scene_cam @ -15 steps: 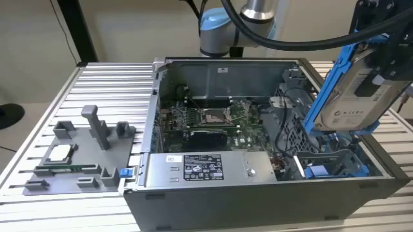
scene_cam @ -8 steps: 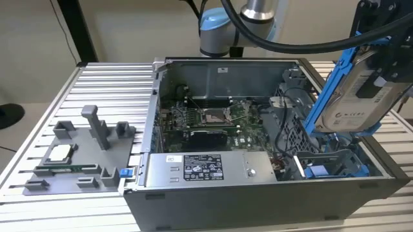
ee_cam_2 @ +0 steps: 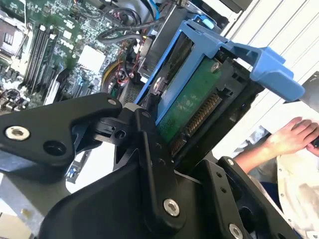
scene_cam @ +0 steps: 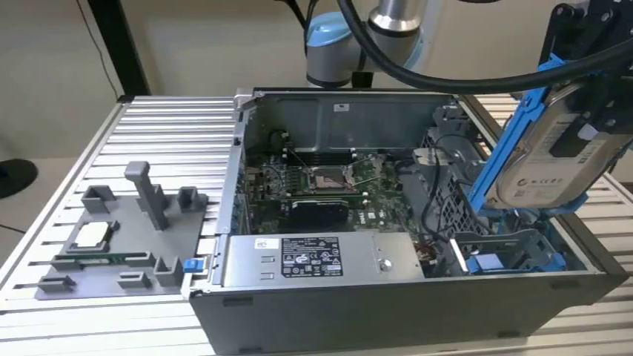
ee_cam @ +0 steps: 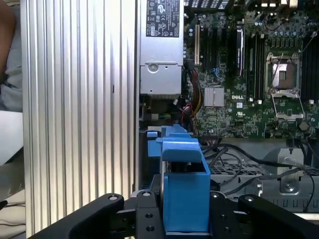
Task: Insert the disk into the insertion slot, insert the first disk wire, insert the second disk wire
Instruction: 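Insert the disk into the insertion slot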
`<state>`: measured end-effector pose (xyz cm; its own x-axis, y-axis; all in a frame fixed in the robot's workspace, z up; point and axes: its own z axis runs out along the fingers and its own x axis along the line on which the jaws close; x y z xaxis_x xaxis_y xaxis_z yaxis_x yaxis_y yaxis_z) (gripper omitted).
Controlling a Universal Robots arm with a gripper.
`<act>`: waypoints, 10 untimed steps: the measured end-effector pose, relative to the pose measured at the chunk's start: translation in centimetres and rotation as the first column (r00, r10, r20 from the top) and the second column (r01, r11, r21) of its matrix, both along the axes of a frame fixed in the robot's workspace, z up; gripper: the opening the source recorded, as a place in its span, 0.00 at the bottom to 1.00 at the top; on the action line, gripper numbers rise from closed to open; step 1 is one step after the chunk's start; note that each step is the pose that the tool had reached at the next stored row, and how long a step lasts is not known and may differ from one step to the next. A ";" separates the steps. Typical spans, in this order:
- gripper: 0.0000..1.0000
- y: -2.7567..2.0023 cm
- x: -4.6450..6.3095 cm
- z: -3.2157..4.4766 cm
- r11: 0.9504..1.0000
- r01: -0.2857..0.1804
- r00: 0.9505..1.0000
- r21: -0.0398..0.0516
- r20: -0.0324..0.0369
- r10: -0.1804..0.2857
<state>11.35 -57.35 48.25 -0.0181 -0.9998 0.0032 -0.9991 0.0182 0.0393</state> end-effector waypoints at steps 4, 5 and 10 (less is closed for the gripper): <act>0.00 -0.11 0.1 -0.46 1.000 0.000 1.000 0.000 0.000 0.000; 0.00 -0.13 0.2 -0.61 1.000 0.000 1.000 0.000 0.000 0.000; 0.00 -0.16 0.4 -1.26 1.000 0.000 1.000 0.000 0.000 0.000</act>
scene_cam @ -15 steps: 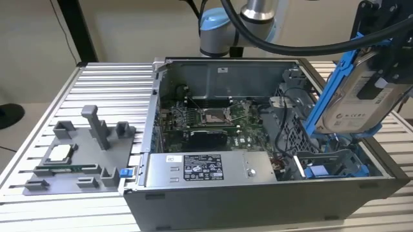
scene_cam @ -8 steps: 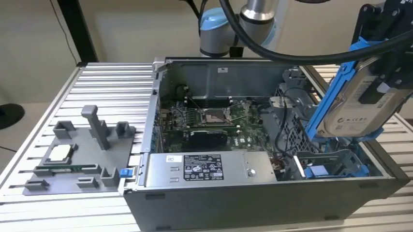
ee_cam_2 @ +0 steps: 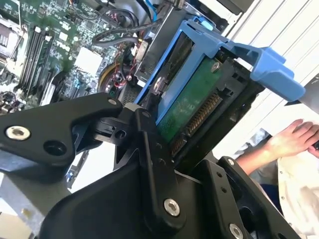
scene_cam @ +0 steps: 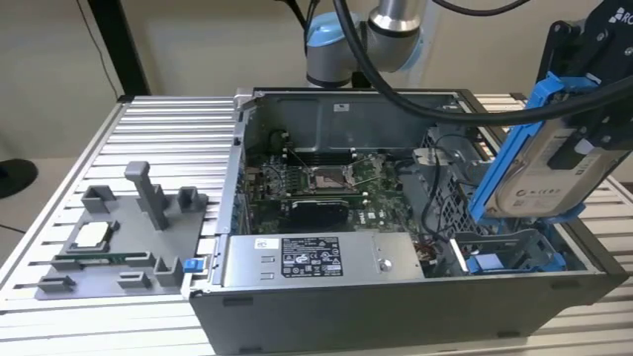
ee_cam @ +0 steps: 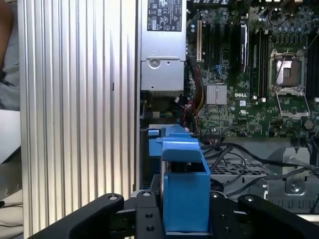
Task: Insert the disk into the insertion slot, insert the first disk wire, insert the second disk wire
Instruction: 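Insert the disk into the insertion slot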
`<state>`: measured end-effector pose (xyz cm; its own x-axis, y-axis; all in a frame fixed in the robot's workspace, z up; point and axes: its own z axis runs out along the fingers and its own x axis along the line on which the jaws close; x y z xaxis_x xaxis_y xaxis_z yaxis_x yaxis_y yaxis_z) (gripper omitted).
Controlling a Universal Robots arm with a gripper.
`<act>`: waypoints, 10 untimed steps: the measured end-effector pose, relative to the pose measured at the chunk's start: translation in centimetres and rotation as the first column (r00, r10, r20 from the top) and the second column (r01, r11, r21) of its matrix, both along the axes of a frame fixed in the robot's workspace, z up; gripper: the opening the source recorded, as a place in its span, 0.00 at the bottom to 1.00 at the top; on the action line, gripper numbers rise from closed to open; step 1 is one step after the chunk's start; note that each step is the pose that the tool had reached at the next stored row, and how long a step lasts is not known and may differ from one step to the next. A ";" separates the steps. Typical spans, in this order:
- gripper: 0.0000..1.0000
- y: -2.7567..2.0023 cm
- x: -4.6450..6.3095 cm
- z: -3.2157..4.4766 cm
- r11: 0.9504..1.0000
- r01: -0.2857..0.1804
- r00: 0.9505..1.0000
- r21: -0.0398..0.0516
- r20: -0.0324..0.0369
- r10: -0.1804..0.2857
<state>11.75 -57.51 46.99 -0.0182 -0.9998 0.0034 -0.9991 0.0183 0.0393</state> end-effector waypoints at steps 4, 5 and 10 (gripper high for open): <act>0.00 0.00 0.0 -0.34 1.000 0.000 1.000 0.000 0.000 0.000; 0.00 -0.01 0.0 -0.38 1.000 0.000 1.000 0.000 0.000 0.000; 0.00 -0.01 0.0 -0.52 1.000 -0.001 1.000 0.000 0.000 0.001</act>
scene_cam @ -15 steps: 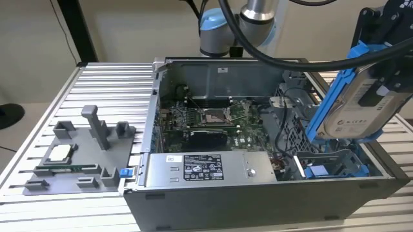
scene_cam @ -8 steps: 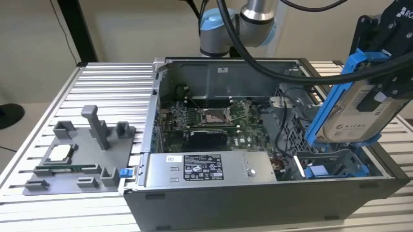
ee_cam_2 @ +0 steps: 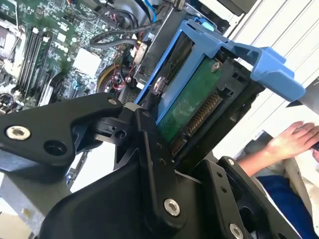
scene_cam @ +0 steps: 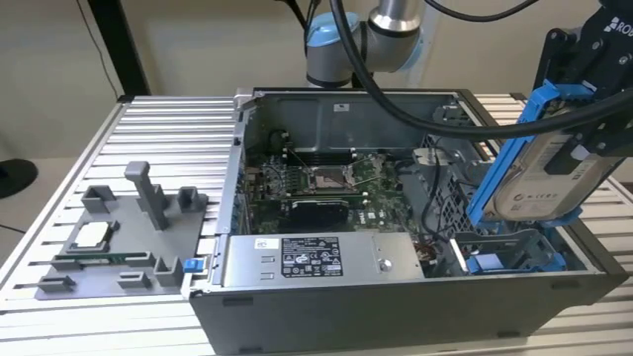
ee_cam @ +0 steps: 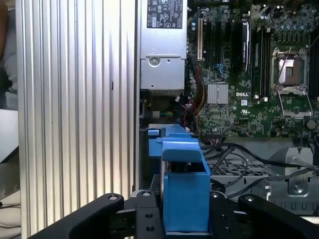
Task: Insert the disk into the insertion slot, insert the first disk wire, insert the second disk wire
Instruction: 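Insert the disk into the insertion slot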
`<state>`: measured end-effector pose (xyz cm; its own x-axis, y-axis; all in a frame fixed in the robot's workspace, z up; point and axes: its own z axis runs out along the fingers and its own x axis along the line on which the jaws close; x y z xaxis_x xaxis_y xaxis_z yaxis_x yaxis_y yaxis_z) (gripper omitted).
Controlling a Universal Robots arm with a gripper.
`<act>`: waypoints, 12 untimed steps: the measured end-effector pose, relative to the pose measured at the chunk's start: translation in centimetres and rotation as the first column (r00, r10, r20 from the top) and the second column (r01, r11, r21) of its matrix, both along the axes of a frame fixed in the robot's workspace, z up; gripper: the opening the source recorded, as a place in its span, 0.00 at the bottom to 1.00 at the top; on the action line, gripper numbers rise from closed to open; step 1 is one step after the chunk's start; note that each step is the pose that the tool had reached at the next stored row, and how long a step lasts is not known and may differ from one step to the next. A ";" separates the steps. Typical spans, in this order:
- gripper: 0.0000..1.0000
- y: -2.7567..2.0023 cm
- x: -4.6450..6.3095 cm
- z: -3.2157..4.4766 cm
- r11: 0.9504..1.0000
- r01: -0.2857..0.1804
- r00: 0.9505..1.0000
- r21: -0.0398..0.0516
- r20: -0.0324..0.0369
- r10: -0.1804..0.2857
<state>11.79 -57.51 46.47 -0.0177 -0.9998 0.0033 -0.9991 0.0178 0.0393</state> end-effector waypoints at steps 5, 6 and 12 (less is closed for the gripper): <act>0.00 0.00 0.0 0.00 1.000 0.000 1.000 0.000 0.000 0.000; 0.00 0.00 0.0 0.00 1.000 0.000 1.000 0.000 0.000 0.000; 0.00 0.00 0.0 -0.14 1.000 0.000 1.000 0.000 0.000 0.000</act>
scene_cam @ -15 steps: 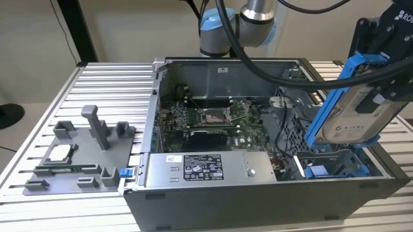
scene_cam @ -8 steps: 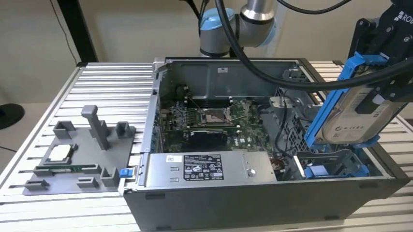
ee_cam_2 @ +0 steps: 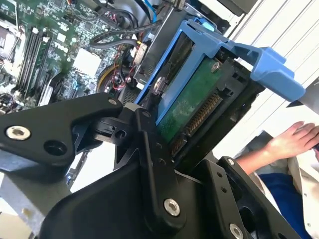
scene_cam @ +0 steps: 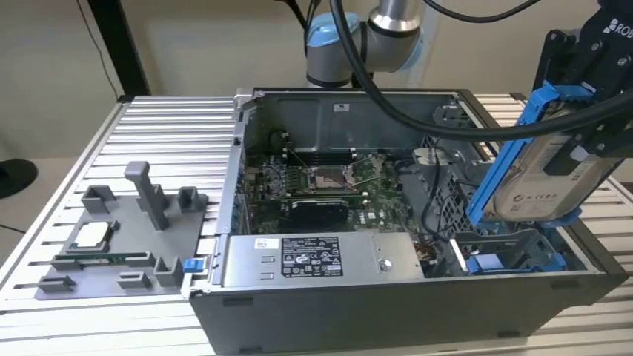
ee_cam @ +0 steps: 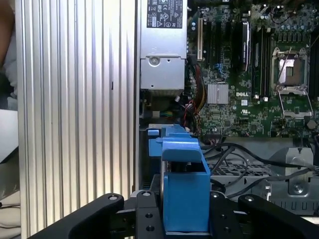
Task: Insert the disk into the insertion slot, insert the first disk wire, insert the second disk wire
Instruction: 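Insert the disk into the insertion slot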
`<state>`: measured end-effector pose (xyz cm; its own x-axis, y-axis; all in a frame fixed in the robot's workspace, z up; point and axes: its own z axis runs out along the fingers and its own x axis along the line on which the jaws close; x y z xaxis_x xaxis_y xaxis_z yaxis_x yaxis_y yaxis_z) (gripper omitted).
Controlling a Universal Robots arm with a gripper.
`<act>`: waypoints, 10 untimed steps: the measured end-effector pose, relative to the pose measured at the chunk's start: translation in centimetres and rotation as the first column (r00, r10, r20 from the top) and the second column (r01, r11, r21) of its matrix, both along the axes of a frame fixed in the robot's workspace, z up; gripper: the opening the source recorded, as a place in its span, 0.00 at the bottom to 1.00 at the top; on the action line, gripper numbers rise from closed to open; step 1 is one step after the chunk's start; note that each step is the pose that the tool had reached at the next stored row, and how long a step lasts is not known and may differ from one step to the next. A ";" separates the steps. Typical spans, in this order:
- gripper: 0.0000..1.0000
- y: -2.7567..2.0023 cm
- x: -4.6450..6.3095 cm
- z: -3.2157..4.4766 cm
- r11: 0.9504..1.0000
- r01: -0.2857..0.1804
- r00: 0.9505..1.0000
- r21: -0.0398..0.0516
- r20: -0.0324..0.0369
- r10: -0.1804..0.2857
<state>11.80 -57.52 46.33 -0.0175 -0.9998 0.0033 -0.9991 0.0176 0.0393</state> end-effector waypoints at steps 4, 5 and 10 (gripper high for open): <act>0.00 0.00 0.0 -0.36 1.000 0.000 1.000 0.000 0.000 0.000; 0.00 0.00 0.1 -0.45 1.000 0.000 1.000 0.000 0.000 0.000; 0.00 0.00 0.4 -0.87 1.000 0.000 1.000 0.001 0.000 0.000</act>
<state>12.20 -57.51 45.46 -0.0175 -0.9998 0.0020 -0.9991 0.0176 0.0394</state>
